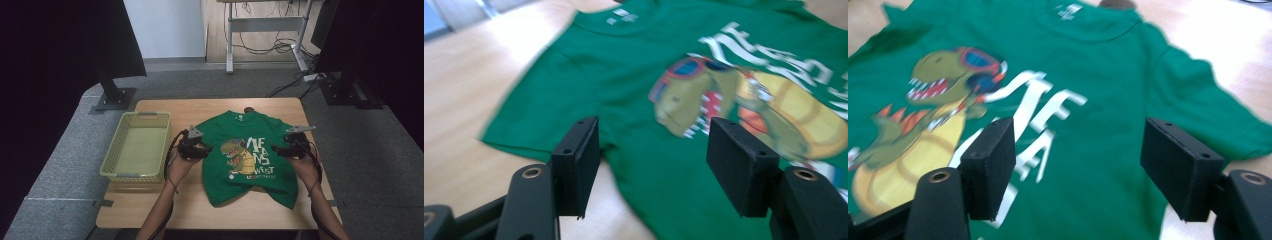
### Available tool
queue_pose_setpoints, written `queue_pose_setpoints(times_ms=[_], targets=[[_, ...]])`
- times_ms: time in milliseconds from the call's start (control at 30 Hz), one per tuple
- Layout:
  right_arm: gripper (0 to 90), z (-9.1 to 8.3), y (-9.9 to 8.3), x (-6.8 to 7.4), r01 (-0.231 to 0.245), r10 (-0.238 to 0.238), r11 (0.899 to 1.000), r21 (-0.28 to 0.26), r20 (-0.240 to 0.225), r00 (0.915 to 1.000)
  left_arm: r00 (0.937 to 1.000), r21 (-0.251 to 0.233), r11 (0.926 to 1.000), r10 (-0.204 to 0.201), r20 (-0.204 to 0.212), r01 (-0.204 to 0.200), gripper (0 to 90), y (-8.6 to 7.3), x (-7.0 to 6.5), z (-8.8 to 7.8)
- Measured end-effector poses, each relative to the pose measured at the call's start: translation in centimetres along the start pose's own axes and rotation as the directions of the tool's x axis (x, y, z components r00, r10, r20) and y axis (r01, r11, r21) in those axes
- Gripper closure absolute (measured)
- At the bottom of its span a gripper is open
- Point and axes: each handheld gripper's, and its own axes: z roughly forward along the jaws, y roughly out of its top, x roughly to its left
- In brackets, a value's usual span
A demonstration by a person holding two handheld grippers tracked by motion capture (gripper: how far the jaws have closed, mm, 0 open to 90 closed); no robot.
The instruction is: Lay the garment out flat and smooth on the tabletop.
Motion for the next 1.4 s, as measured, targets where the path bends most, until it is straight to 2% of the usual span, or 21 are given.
queue_pose_setpoints(times_ms=[33, 100, 133, 233, 267, 333, 367, 467, 500, 633, 667, 733, 767, 900, 933, 967, 1000, 1033, 1267, 1300, 1400], targets=[[27.6, 0.0, 0.0, 0.0, 0.0, 0.0, 1.0, 0.0, 0.0, 1.0, 0.9993, 0.008, 0.9998, 0.015, 0.033, -0.016, 36.5, -1.0, -1.1, -0.1], [24.8, -0.6, -0.9, 0.8, 0.021, -0.021, 1.0, 0.019, -0.02, 0.9996, 0.9989, 0.006, 0.9999, 0.013, 0.045, -0.013, 35.1, -1.3, -1.5, -0.2], [22.2, -1.1, -1.8, 1.4, 0.029, -0.028, 0.999, 0.027, -0.032, 0.9991, 0.9966, 0.005, 1.0, 0.005, 0.082, -0.006, 33.4, -2.0, -2.2, -0.4], [21.0, -1.2, -2.0, 1.6, 0.028, -0.027, 0.999, 0.027, -0.034, 0.9991, 0.9966, 0.005, 1.0, 0.005, 0.082, -0.006, 32.4, -2.0, -2.2, -0.4], [15.6, -1.6, -3.4, 2.3, 0.021, -0.019, 0.999, 0.04, -0.053, 0.9984, 0.995, 0.012, 0.9998, 0.013, 0.099, -0.014, 26.6, -3.2, -3.5, -0.9], [15.6, -1.6, -3.8, 2.5, 0.021, -0.018, 0.999, 0.045, -0.056, 0.9983, 0.995, 0.012, 0.9998, 0.013, 0.099, -0.014, 25.8, -3.2, -3.5, -0.9], [12.6, -1.8, -4.6, 2.9, 0.022, -0.019, 0.998, 0.051, -0.062, 0.9979, 0.9934, 0.018, 0.9997, 0.011, 0.114, -0.013, 22.6, -3.9, -4.2, -1.1], [12.1, -1.9, -4.9, 3.1, 0.023, -0.019, 0.998, 0.057, -0.066, 0.9977, 0.9934, 0.018, 0.9997, 0.011, 0.114, -0.013, 21.9, -3.9, -4.2, -1.1], [12.1, -1.9, -4.9, 3.1, 0.023, -0.019, 0.998, 0.057, -0.066, 0.9977, 0.9915, 0.029, 0.9994, 0.017, 0.129, -0.021, 21.9, -4.8, -5.4, -1.1], [10.9, -2.3, -6.0, 4.0, 0.028, -0.023, 0.997, 0.068, -0.072, 0.9972, 0.9914, 0.037, 0.9988, 0.028, 0.128, -0.033, 14.4, -5.7, -6.5, -0.9], [10.9, -2.6, -7.0, 4.9, 0.041, -0.036, 0.997, 0.071, -0.076, 0.9964, 0.9914, 0.037, 0.9988, 0.028, 0.128, -0.033, 14.4, -5.7, -6.5, -0.9], [9.3, -2.6, -7.0, 4.9, 0.041, -0.036, 0.997, 0.071, -0.076, 0.9964, 0.9932, 0.052, 0.9972, 0.048, 0.106, -0.054, 12.7, -6.4, -7.3, -0.6], [8.4, -2.8, -8.0, 5.4, 0.055, -0.048, 0.996, 0.074, -0.085, 0.9952, 0.9927, 0.065, 0.9954, 0.063, 0.103, -0.07, 12.7, -6.7, -7.6, -0.5], [7.9, -3.3, -9.1, 5.6, 0.067, -0.061, 0.994, 0.085, -0.072, 0.9955, 0.9935, 0.069, 0.9944, 0.074, 0.087, -0.08, 11.7, -7.1, -7.9, -0.5], [7.6, -3.3, -9.1, 5.6, 0.067, -0.061, 0.994, 0.085, -0.072, 0.9955, 0.9927, 0.102, 0.9886, 0.105, 0.059, -0.111, 11.7, -7.8, -8.1, -0.2], [7.6, -3.3, -9.1, 5.6, 0.067, -0.061, 0.994, 0.085, -0.072, 0.9955, 0.9927, 0.102, 0.9886, 0.105, 0.059, -0.111, 11.3, -7.8, -8.1, -0.2], [7.6, -3.3, -9.8, 5.4, 0.088, -0.085, 0.988, 0.125, -0.028, 0.996, 0.9927, 0.102, 0.9886, 0.105, 0.059, -0.111, 11.3, -7.8, -8.1, -0.2], [7.8, -3.4, -10.2, 5.3, 0.085, -0.083, 0.989, 0.124, -0.024, 0.9963, 0.9946, 0.099, 0.991, 0.085, 0.06, -0.09, 11.8, -8.2, -7.8, -0.5], [8.8, -3.9, -10.6, 5.2, 0.087, -0.086, 0.988, 0.124, -0.011, 0.9962, 0.9954, 0.114, 0.9896, 0.082, 0.048, -0.087, 11.7, -8.8, -6.9, -1.5], [10.4, -5.1, -11.5, 4.6, 0.065, -0.064, 0.989, 0.132, -0.014, 0.9979, 0.9961, 0.118, 0.9903, 0.068, 0.057, -0.074, 11.8, -9.2, -6.5, -2.0], [10.4, -5.2, -11.6, 4.5, 0.058, -0.056, 0.989, 0.136, -0.016, 0.9983, 0.9962, 0.121, 0.9902, 0.062, 0.06, -0.069, 11.9, -9.5, -6.2, -2.3]])
